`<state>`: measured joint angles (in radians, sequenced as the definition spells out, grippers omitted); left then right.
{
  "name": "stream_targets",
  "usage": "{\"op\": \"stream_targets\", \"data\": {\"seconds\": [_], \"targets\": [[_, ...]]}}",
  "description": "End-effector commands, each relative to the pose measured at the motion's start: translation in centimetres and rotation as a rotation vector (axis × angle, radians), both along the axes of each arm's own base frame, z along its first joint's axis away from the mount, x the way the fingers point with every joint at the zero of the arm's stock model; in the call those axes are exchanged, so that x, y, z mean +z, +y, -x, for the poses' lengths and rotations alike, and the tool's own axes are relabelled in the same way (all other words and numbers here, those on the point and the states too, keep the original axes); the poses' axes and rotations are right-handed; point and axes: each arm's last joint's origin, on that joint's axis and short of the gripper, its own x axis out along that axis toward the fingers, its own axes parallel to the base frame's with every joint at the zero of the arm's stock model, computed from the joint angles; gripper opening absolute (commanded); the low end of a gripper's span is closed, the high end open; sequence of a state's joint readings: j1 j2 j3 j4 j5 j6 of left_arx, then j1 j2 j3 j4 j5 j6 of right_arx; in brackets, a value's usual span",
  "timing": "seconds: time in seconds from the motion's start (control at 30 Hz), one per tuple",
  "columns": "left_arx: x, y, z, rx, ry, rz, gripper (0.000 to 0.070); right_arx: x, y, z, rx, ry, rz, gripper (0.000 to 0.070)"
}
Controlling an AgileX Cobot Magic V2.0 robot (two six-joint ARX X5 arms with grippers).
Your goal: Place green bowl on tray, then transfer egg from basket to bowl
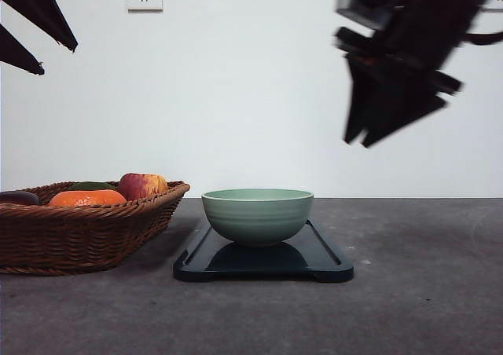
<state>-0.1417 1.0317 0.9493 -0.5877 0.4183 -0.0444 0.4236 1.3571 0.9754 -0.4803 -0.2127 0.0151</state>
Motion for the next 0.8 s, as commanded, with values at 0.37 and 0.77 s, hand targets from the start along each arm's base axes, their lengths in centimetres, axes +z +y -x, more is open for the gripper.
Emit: {"op": "stream_targets", "data": {"seconds": [0.37, 0.77], "targets": [[1.0, -0.2, -0.4, 0.074, 0.034, 0.063, 0.0350, -0.8, -3.5, 7.4, -0.082, -0.059, -0.064, 0.0174], [3.2, -2.8, -5.7, 0.171, 0.223, -0.161, 0.0350, -0.3, -3.6, 7.7, -0.084, -0.105, -0.089, 0.0174]]}}
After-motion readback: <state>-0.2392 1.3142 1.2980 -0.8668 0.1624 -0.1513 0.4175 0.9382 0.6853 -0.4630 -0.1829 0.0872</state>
